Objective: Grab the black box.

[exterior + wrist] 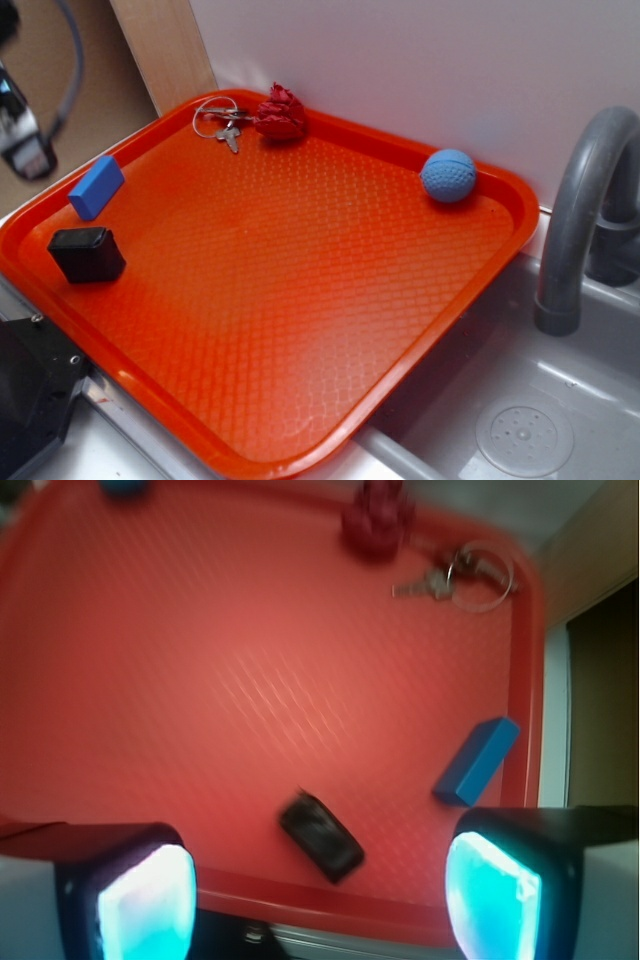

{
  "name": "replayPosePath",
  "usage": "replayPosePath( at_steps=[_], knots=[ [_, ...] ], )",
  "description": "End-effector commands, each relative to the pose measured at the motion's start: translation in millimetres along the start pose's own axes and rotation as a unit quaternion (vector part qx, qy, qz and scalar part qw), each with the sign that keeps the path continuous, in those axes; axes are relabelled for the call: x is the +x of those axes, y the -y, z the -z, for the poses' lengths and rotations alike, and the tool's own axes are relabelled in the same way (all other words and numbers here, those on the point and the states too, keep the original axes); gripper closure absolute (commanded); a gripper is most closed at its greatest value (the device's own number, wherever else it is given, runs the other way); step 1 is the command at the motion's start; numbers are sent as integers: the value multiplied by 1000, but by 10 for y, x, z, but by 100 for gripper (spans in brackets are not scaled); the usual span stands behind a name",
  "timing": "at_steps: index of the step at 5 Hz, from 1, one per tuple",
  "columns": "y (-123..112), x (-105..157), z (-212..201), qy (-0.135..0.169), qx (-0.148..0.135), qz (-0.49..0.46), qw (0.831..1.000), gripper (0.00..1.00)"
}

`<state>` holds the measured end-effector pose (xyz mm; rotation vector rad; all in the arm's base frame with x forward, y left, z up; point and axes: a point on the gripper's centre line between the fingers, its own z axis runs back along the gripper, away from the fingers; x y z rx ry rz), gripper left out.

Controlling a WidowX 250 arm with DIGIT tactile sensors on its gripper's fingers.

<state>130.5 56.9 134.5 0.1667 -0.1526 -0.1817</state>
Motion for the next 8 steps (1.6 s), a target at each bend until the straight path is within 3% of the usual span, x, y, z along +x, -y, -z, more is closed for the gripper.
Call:
replayPosePath(
  at_steps=[1,2,3,4,5,6,7,8],
  knots=[
    [-64,-117,651,12,-30,94,995,0],
    [-40,-69,895,9,-62,112,992,0],
    [110,32,965,17,-73,132,988,20],
    [150,23,903,29,-64,140,988,100],
    [124,45,770,39,-52,134,989,100],
    [19,370,318,57,-42,59,996,100],
    [67,900,-130,38,38,0,999,100],
    [73,1158,-632,52,67,-59,995,96]
  ],
)
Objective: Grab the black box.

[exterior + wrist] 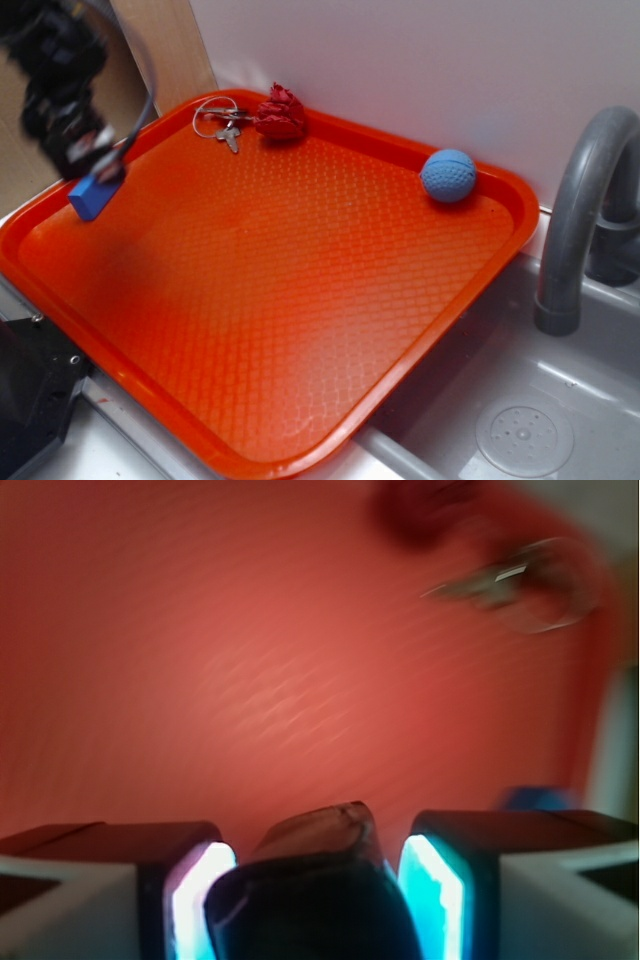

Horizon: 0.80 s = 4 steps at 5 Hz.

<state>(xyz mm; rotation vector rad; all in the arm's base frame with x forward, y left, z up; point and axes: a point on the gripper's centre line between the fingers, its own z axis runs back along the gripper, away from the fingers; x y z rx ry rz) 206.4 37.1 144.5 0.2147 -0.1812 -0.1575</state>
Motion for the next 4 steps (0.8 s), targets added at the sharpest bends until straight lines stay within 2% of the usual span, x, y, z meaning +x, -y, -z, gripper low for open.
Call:
replayPosePath(
  at_steps=[1,2,3,4],
  knots=[
    [-124,527,-1068,62,-34,-120,990,92],
    [-164,533,-1028,29,-42,-148,988,89],
    [-159,489,-921,9,-67,-159,985,93],
    [-140,483,-901,7,-63,-155,986,100]
  ],
)
